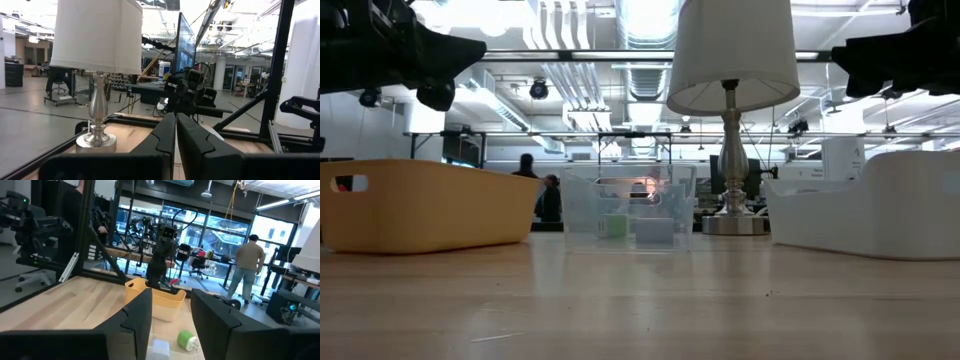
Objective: Pick and place items into bin
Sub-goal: Return to Home Position
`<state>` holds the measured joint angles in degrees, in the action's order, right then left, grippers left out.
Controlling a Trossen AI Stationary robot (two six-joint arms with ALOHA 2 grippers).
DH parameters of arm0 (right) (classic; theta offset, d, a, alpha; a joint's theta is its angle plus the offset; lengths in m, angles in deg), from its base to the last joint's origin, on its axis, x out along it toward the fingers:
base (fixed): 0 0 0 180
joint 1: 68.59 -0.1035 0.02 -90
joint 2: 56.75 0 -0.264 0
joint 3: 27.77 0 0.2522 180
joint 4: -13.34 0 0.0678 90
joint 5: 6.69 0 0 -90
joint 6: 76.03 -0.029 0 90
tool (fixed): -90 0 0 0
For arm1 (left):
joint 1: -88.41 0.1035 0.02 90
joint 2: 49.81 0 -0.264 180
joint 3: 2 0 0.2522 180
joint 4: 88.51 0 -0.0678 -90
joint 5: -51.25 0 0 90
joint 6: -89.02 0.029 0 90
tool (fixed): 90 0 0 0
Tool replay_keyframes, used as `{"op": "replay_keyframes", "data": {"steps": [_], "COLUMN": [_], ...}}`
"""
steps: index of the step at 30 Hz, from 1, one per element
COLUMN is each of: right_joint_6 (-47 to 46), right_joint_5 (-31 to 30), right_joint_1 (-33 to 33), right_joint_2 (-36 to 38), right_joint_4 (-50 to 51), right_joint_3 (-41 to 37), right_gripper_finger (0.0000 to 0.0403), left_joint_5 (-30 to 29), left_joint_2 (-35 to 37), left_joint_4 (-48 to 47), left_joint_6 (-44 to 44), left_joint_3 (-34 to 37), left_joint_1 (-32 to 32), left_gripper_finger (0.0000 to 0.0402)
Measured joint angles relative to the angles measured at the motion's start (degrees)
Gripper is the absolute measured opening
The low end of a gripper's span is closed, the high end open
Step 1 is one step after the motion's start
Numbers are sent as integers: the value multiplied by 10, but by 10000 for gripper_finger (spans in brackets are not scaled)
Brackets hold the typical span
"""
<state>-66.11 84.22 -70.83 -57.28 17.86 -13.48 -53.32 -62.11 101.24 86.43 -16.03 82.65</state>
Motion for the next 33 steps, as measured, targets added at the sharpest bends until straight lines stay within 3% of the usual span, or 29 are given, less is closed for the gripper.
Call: {"op": "replay_keyframes", "data": {"steps": [10,14,17,21,33], "right_joint_6": [3,6,6,6,6], "right_joint_5": [0,0,0,0,0], "right_joint_1": [0,0,0,0,0], "right_joint_2": [0,0,0,0,0], "right_joint_4": [0,0,0,0,0], "right_joint_3": [0,0,0,0,0], "right_gripper_finger": [123,123,123,123,123], "left_joint_5": [1,19,34,34,24], "left_joint_2": [5,76,113,107,107], "left_joint_4": [-4,-57,-118,-145,-140], "left_joint_6": [4,105,108,88,105], "left_joint_3": [0,0,0,0,0], "left_joint_1": [-3,0,37,68,72], "left_gripper_finger": [2,2,2,2,2]}}
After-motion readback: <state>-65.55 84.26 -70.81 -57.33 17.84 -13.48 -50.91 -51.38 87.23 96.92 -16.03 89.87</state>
